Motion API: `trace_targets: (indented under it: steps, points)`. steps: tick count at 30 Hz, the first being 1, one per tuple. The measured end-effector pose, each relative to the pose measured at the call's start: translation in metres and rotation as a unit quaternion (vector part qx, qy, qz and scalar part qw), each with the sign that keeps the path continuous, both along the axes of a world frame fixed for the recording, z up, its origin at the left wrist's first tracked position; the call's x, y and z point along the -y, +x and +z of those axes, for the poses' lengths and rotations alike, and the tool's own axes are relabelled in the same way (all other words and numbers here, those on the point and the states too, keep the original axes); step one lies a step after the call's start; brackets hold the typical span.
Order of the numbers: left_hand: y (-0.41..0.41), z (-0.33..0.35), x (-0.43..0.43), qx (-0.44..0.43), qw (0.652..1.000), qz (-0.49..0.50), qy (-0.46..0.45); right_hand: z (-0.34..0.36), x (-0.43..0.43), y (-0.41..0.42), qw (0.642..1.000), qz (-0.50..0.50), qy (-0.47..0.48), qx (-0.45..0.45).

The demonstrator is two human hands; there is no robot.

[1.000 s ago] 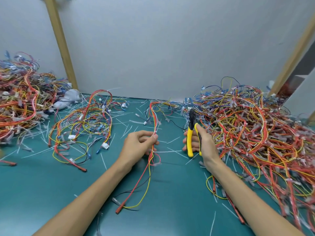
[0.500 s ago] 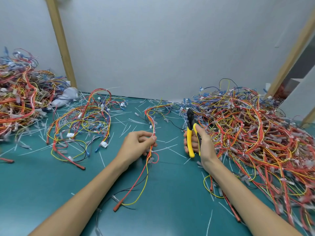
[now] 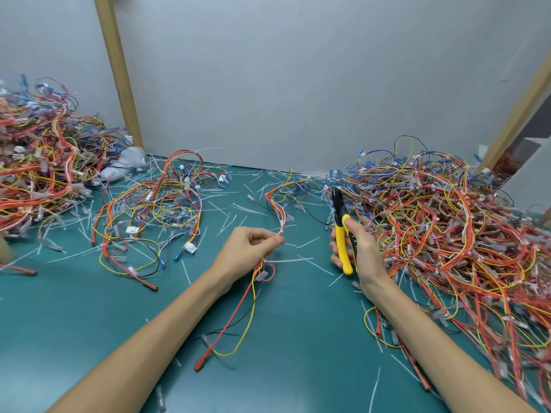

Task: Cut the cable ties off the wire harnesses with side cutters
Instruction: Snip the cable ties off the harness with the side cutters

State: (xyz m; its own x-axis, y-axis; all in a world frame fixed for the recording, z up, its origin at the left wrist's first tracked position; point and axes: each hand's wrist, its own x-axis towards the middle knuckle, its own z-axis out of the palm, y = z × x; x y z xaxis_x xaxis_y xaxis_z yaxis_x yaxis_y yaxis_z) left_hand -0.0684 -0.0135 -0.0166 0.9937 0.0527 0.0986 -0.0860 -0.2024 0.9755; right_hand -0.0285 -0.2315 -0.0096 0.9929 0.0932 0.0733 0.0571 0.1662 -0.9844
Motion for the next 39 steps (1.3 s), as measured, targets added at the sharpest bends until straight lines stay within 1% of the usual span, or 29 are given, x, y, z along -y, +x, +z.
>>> trace_targets:
  steps: [1, 5, 8, 10, 14, 17, 18, 20, 23, 25, 29, 35, 39]
  points:
    - [0.000, -0.001, 0.000, 0.002, 1.000, 0.004, 0.016, 0.000, 0.001, 0.000, 1.000, -0.004, -0.014, 0.007]
    - [0.001, -0.004, 0.000, 0.021, 0.998, 0.026, 0.059, 0.000, 0.004, 0.000, 0.989, -0.040, -0.127, 0.063]
    - [0.002, -0.006, 0.000, 0.027, 0.997, 0.020, 0.076, -0.001, 0.003, -0.002, 0.973, -0.078, -0.198, 0.093]
    - [0.003, -0.006, 0.000, 0.027, 0.996, 0.011, 0.080, -0.001, 0.001, -0.004, 0.953, -0.103, -0.261, 0.111]
    - [0.002, -0.006, 0.000, 0.021, 0.997, 0.006, 0.076, -0.002, -0.002, -0.010, 0.890, -0.142, -0.404, 0.161]
    - [0.002, -0.006, 0.000, 0.031, 0.996, 0.003, 0.087, -0.002, -0.008, -0.018, 0.807, -0.167, -0.529, 0.205]
    - [0.001, -0.006, 0.000, 0.034, 0.995, 0.005, 0.097, -0.002, -0.009, -0.020, 0.782, -0.171, -0.555, 0.226]
    - [0.001, -0.005, 0.001, 0.041, 0.992, 0.014, 0.122, -0.002, -0.008, -0.021, 0.749, -0.167, -0.579, 0.275]
    - [0.000, -0.005, 0.002, 0.060, 0.985, 0.042, 0.153, -0.004, -0.006, -0.020, 0.718, -0.151, -0.593, 0.331]
    - [-0.001, -0.005, 0.003, 0.068, 0.982, 0.060, 0.164, -0.005, -0.005, -0.019, 0.706, -0.140, -0.607, 0.337]
    - [-0.002, -0.004, 0.003, 0.071, 0.979, 0.079, 0.176, -0.005, -0.006, -0.019, 0.698, -0.125, -0.618, 0.339]
    - [-0.003, -0.003, 0.004, 0.075, 0.977, 0.083, 0.181, -0.004, -0.006, -0.021, 0.705, -0.118, -0.618, 0.328]
    - [-0.004, -0.002, 0.006, 0.089, 0.972, 0.085, 0.202, -0.003, -0.007, -0.022, 0.709, -0.114, -0.615, 0.327]
